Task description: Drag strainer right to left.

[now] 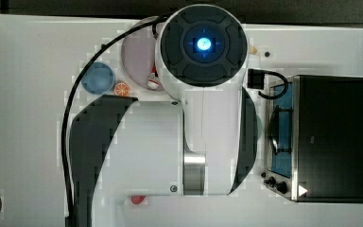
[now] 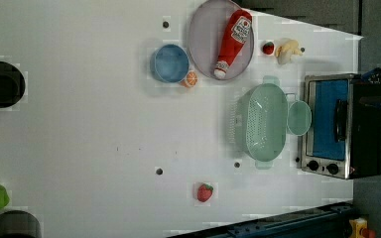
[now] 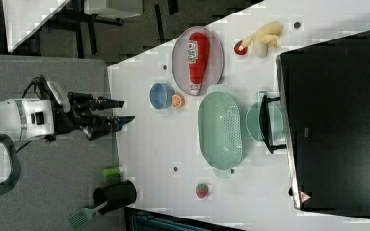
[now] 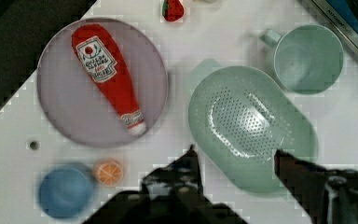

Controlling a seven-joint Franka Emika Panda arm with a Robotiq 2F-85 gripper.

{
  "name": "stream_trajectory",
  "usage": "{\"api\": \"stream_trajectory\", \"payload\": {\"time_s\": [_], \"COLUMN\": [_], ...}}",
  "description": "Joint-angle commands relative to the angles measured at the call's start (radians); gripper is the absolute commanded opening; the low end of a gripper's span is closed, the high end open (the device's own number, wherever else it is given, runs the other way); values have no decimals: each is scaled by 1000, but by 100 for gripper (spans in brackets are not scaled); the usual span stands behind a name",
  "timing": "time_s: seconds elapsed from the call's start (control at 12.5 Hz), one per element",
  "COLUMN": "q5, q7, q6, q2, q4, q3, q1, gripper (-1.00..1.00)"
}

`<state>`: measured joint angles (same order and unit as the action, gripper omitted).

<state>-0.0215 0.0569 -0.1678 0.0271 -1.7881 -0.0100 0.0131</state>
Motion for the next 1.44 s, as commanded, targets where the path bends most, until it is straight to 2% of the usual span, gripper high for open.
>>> {"api": "stream_trajectory", "payload": {"time_s": [0.08, 0.24, 0.56, 0.88, 1.2, 1.44], "q5": [-10, -10, -8, -7, -7, -7], "q7": [-51, -50, -44, -4, 245, 418], "q6": [244, 242, 188, -41, -374, -552], "q2": [390, 388, 338, 265, 169, 64], "q4": [-136, -148, -239, -398, -565, -636], "q3": [-51, -51, -50, -49, -44, -34], "q1": [-46, -46, -45, -45, -44, -43], "gripper": [60, 99, 100, 100, 100, 100]}}
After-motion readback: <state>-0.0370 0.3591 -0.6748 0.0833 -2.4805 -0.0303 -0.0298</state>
